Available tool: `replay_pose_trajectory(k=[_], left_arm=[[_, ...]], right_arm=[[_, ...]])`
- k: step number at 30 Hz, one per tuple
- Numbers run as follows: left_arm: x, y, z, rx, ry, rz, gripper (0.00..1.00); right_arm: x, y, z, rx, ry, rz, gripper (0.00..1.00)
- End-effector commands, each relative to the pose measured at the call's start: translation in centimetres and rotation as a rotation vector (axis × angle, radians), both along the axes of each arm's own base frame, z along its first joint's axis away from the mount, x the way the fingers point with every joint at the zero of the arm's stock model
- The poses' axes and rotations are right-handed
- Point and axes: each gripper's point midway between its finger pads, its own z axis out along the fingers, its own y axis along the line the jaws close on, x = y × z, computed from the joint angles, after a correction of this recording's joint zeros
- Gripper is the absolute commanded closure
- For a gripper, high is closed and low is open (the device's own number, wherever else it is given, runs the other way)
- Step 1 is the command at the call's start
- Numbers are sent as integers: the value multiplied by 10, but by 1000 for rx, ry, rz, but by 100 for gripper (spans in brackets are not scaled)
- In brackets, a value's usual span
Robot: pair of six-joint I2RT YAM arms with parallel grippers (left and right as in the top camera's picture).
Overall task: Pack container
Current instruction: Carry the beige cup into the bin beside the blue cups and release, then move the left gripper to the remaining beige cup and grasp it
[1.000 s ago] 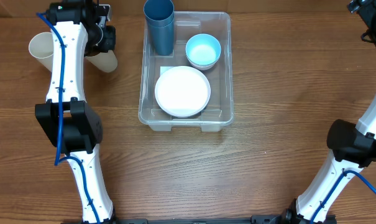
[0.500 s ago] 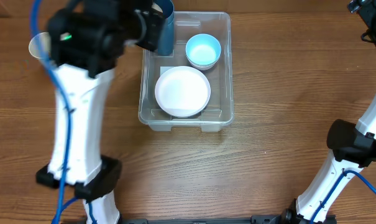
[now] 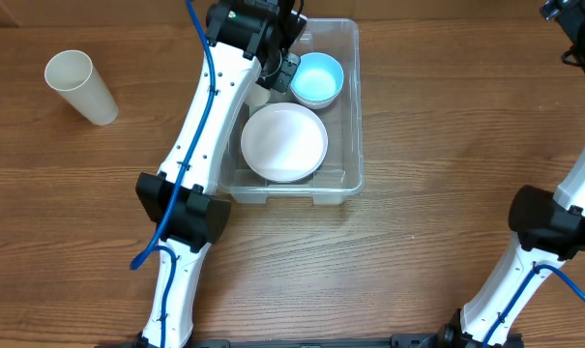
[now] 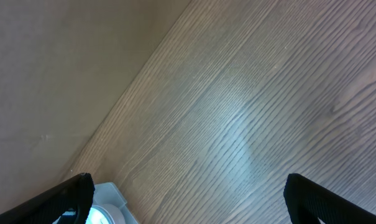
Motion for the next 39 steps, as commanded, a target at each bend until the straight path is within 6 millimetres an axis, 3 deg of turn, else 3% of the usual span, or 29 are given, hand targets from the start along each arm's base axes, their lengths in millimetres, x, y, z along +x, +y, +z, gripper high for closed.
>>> replay_pose_trajectory(k=[1, 8, 9, 11, 12, 18, 23, 25, 27, 28, 29, 31, 33, 36, 38, 39], left_arm=[[7, 2, -17, 31, 12, 6, 96], [15, 20, -34, 115, 23, 44, 96], [15, 21, -34, 115, 23, 45, 90], [14, 21, -35, 117, 27, 44, 64], [13, 22, -35, 118, 32, 44, 57], [10, 22, -31, 120, 33, 42, 56], [5, 24, 13, 84, -50, 47, 56], [-3, 27, 51, 50, -119, 57, 57], [-24, 35, 107, -10, -218, 92, 56], [-31, 39, 121, -17, -241, 95, 55], [-40, 51, 139, -6, -276, 135, 53], [-57, 98, 178, 88, -383, 280, 50], [-59, 129, 190, 107, -412, 364, 46], [-48, 179, 179, 92, -384, 531, 44], [-38, 221, 159, 81, -334, 655, 40], [-34, 233, 151, 70, -311, 678, 40]], right_arm=[[0, 1, 5, -3, -13, -2, 0], [0, 1, 5, -3, -13, -2, 0], [0, 1, 5, -3, -13, -2, 0], [0, 1, 5, -3, -13, -2, 0], [0, 1, 5, -3, -13, -2, 0], [0, 1, 5, -3, -13, -2, 0], [0, 1, 5, -3, -13, -2, 0], [0, 1, 5, -3, -13, -2, 0], [0, 1, 5, -3, -13, -2, 0], [0, 1, 5, -3, -13, -2, 0], [0, 1, 5, -3, -13, -2, 0], [0, 1, 5, -3, -13, -2, 0], [0, 1, 5, -3, -13, -2, 0], [0, 1, 5, -3, -13, -2, 0], [0, 1, 5, -3, -13, -2, 0], [0, 1, 5, -3, -13, -2, 0]])
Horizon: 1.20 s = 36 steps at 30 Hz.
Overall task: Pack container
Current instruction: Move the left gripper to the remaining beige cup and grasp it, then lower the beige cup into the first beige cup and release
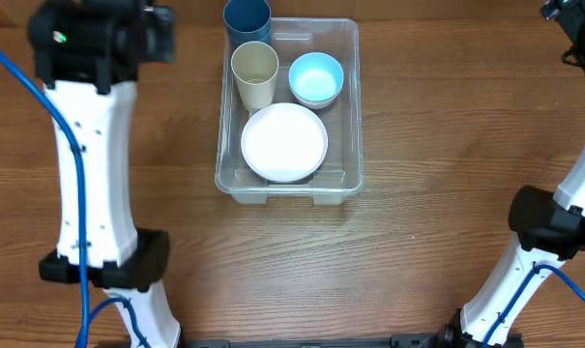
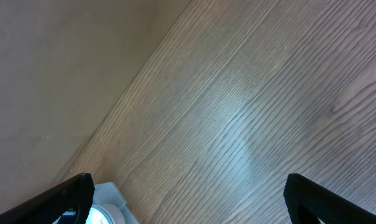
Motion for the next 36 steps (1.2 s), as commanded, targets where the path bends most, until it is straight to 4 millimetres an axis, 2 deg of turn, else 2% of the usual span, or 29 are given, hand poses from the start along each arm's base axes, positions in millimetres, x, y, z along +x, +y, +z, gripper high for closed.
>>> replay_pose_trajectory(k=[1, 3, 5, 7, 9, 10, 12, 13, 14, 15, 17, 18, 20, 21, 24, 26, 28, 29, 31, 32, 34, 36], left_arm=[[18, 51, -36, -75, 59, 151, 38], [32, 84, -55, -85, 70, 218, 31], [48, 119, -85, -100, 101, 283, 21], [60, 134, -122, -172, 155, 290, 17], [70, 147, -163, -248, 215, 296, 20], [75, 149, -186, -301, 249, 289, 24], [79, 151, -211, -375, 285, 273, 36], [80, 151, -219, -392, 296, 273, 45], [80, 152, -222, -392, 301, 275, 62], [80, 152, -223, -393, 302, 275, 75], [82, 149, -222, -401, 300, 267, 93], [82, 143, -223, -429, 304, 252, 96], [79, 130, -221, -492, 318, 220, 96], [76, 122, -217, -526, 327, 203, 96], [58, 105, -176, -518, 315, 146, 96], [47, 86, -118, -487, 213, 84, 96], [38, 63, -71, -449, 119, 4, 96], [29, 39, -37, -412, 50, -83, 96], [14, -7, 5, -347, -34, -247, 96], [-1, -54, 29, -297, -76, -407, 96], [-15, -108, 35, -243, -75, -558, 96], [-19, -138, 28, -202, -52, -604, 96]], right_arm=[[0, 1, 5, -4, -13, -1, 0], [0, 1, 5, -4, -13, -1, 0], [0, 1, 5, -4, -13, -1, 0], [0, 1, 5, -4, -13, -1, 0], [0, 1, 5, -4, -13, -1, 0], [0, 1, 5, -4, -13, -1, 0], [0, 1, 5, -4, -13, -1, 0], [0, 1, 5, -4, -13, -1, 0], [0, 1, 5, -4, -13, -1, 0], [0, 1, 5, -4, -13, -1, 0], [0, 1, 5, -4, -13, -1, 0], [0, 1, 5, -4, -13, -1, 0], [0, 1, 5, -4, -13, -1, 0], [0, 1, 5, -4, -13, -1, 0], [0, 1, 5, -4, -13, -1, 0], [0, 1, 5, -4, -13, -1, 0], [0, 1, 5, -4, -13, -1, 0], [0, 1, 5, -4, -13, -1, 0], [0, 1, 5, -4, -13, -1, 0], [0, 1, 5, -4, -13, -1, 0], [0, 1, 5, -4, -13, -1, 0], [0, 1, 5, -4, -13, -1, 0]])
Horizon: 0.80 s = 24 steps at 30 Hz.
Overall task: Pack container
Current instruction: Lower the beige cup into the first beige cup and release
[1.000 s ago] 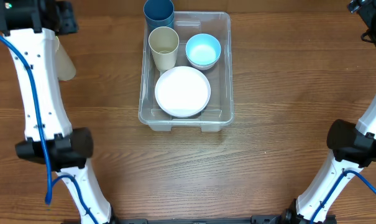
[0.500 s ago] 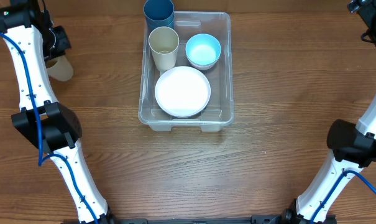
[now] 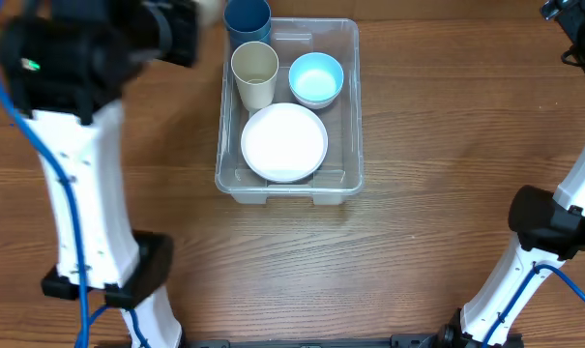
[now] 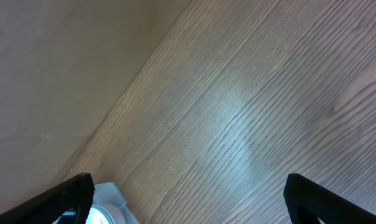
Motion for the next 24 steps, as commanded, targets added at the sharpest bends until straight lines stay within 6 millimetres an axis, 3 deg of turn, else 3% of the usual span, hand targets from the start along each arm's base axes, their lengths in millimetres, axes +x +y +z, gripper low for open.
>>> replay_pose_trajectory(k=[1, 4, 8, 19, 24], left_arm=[[2, -51, -25, 146, 13, -114, 96], [7, -71, -39, 204, 23, -127, 96], [19, -78, -69, 224, 96, -123, 96], [38, -86, -137, 284, 257, -133, 96], [49, -79, -152, 315, 276, -105, 94]], right_arm=[[0, 1, 5, -4, -13, -2, 0], [0, 1, 5, -4, -13, -2, 0], [0, 1, 5, -4, -13, -2, 0], [0, 1, 5, -4, -13, -2, 0], [0, 1, 5, -4, -13, -2, 0]])
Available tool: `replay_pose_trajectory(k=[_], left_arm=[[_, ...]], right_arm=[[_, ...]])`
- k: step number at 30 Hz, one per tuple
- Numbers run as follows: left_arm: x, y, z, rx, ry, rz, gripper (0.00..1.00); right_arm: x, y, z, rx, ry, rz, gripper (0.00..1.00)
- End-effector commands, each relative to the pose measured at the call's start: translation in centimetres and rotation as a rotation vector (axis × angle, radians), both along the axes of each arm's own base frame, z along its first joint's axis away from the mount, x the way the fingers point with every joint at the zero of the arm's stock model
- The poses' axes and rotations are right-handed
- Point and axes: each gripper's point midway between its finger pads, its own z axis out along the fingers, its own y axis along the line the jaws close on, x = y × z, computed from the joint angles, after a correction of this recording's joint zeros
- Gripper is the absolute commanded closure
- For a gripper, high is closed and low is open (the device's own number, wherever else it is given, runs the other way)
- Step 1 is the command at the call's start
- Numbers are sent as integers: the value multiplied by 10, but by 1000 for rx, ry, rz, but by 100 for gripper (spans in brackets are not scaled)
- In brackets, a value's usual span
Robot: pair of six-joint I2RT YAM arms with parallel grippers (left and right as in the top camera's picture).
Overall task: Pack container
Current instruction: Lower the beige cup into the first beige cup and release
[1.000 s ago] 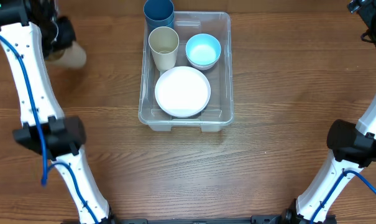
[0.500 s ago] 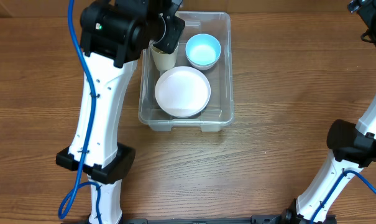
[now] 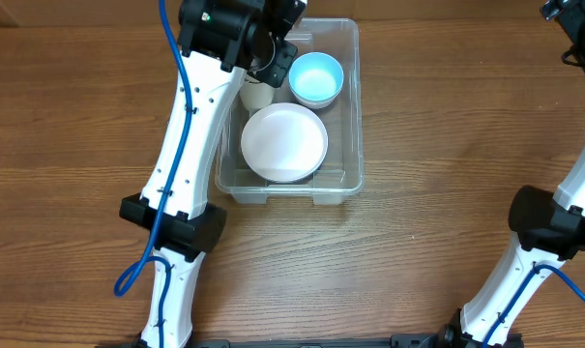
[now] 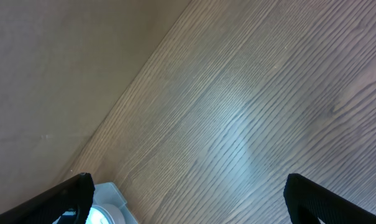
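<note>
The clear plastic container (image 3: 356, 116) stands at the table's back middle. It holds a white bowl (image 3: 283, 143) at the front and a light blue bowl (image 3: 317, 77) at the back right. My left gripper (image 3: 276, 60) is over the container's back left corner, its jaws hidden by the wrist. A pale cup (image 3: 255, 97) shows partly below the arm; whether the gripper holds it cannot be told. My right gripper (image 4: 188, 204) is open over bare wood right of the container, its fingers (image 4: 69, 198) wide apart and empty.
The left arm (image 3: 190, 145) runs across the table left of the container. The right arm (image 3: 548, 222) stands at the right edge, its wrist (image 3: 572, 24) in the back right corner. A container corner (image 4: 110, 191) shows in the right wrist view.
My left arm has moved from the table's back left to over the container's back left corner, covering the two cups that showed there. The right arm has not moved.
First my left gripper was over the container's back left while a white cup stood on the table far left. Then the arm was over that cup's spot, and the container showed a blue and a cream cup. Now the arm is back over the container and the table's left holds no cup.
</note>
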Motion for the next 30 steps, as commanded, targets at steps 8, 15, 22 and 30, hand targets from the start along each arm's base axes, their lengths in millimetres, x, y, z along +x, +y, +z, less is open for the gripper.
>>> replay_pose_trajectory(k=[8, 15, 22, 30], left_arm=[[42, 35, 13, 43, -146, 124, 46], [10, 48, 56, -13, -172, 192, 20], [-80, 74, 144, -170, -253, 271, 0], [-133, 69, 196, -283, -355, 120, 0]], right_arm=[[0, 1, 4, -3, -13, -2, 0], [0, 1, 4, -3, -13, -2, 0], [0, 1, 5, -3, -13, -2, 0], [0, 1, 4, -3, -13, -2, 0]])
